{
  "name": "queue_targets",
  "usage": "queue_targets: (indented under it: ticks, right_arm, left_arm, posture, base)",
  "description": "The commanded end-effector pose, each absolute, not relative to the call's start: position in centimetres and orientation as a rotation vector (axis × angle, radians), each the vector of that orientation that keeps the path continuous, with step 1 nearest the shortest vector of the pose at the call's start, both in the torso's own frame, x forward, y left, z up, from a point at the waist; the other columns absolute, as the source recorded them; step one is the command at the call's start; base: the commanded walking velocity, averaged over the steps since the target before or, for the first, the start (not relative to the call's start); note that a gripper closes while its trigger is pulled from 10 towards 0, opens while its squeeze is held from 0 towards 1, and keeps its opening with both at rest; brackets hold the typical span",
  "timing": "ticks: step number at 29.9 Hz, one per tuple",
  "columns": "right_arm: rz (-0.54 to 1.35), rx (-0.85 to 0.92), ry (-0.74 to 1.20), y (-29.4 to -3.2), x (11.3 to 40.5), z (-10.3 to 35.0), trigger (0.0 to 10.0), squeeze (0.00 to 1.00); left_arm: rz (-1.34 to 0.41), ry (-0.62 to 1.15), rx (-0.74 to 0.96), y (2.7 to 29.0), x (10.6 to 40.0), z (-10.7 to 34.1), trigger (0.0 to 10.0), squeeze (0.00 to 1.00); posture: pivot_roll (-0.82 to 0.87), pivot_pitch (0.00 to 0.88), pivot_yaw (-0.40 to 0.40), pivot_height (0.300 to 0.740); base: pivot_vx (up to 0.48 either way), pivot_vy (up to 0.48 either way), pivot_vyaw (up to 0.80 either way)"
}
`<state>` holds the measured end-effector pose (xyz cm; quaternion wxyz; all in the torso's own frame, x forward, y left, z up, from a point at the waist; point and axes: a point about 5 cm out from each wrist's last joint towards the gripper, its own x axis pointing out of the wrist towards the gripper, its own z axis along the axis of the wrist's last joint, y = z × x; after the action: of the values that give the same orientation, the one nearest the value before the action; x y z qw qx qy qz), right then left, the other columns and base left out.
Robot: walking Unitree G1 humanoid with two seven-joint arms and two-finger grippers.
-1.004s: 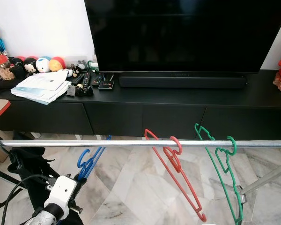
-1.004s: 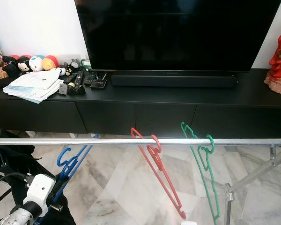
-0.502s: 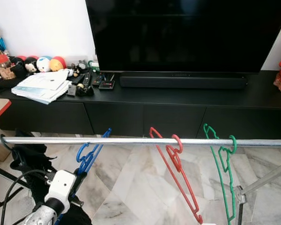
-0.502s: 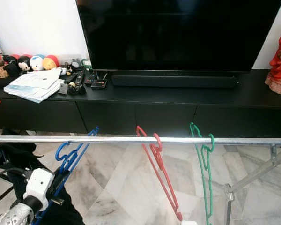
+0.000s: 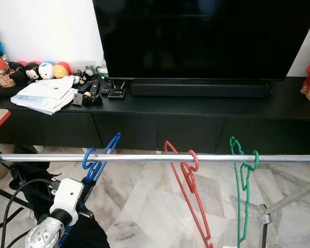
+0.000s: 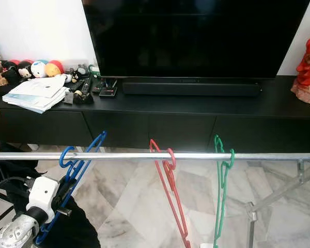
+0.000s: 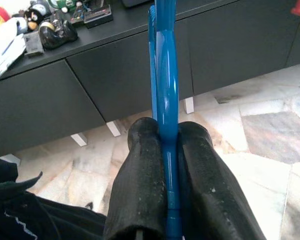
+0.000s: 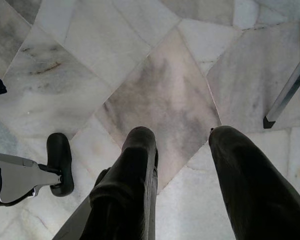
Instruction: Hang hanger
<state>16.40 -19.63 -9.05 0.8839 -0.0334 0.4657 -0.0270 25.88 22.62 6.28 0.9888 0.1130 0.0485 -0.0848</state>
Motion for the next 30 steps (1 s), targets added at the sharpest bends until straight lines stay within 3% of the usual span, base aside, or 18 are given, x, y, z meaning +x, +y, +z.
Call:
queue_targets:
  ticks: [1, 10, 21, 22, 23, 24, 30]
  right_arm:
    - [-0.049, -0.067, 0.985, -19.4, 16.1, -9.3, 10.0, 0.00]
    - [-0.049, -0.067, 0.988, -19.4, 16.0, -9.3, 10.0, 0.00]
    - [-0.048, -0.064, 0.987, -19.3, 16.0, -9.3, 10.0, 0.00]
    - [-0.049, -0.064, 0.987, -19.3, 16.1, -9.3, 10.0, 0.00]
    - [-0.049, -0.064, 0.987, -19.3, 16.1, -9.3, 10.0, 0.00]
    - [-0.048, -0.063, 0.987, -19.3, 16.1, -9.3, 10.0, 0.00]
    - [-0.044, -0.063, 0.987, -19.3, 16.1, -9.3, 10.0, 0.00]
  left_arm:
    - [-0.129, 0.109, 0.217, 22.9, 26.4, 6.5, 10.0, 0.00]
    - [-0.070, 0.180, 0.183, 22.8, 26.9, 6.0, 10.0, 0.00]
    - [-0.114, 0.284, 0.124, 20.1, 27.4, 4.5, 10.0, 0.00]
    - [-0.112, 0.294, 0.126, 20.1, 27.3, 4.4, 10.0, 0.08]
    - [-0.112, 0.294, 0.126, 20.1, 27.3, 4.4, 10.0, 0.08]
    - [-0.104, 0.294, 0.114, 20.1, 27.2, 4.3, 10.0, 1.00]
    - [-0.079, 0.245, 0.065, 20.0, 27.1, 5.1, 10.0, 1.00]
  posture:
    - [-0.01, 0.072, 0.057, 0.740]
    - [-0.01, 0.074, 0.055, 0.740]
    - [-0.01, 0.072, 0.059, 0.740]
    - [-0.01, 0.071, 0.060, 0.740]
    - [-0.01, 0.071, 0.060, 0.740]
    - [-0.01, 0.070, 0.060, 0.740]
    - [-0.01, 0.070, 0.061, 0.740]
  base:
    - [0.000, 0.000, 0.00]
    - [0.000, 0.000, 0.00]
    - [0.000, 0.000, 0.00]
    - [0.000, 0.000, 0.00]
    - [0.000, 0.000, 0.00]
    - [0.000, 0.000, 0.00]
    - [0.000, 0.000, 0.00]
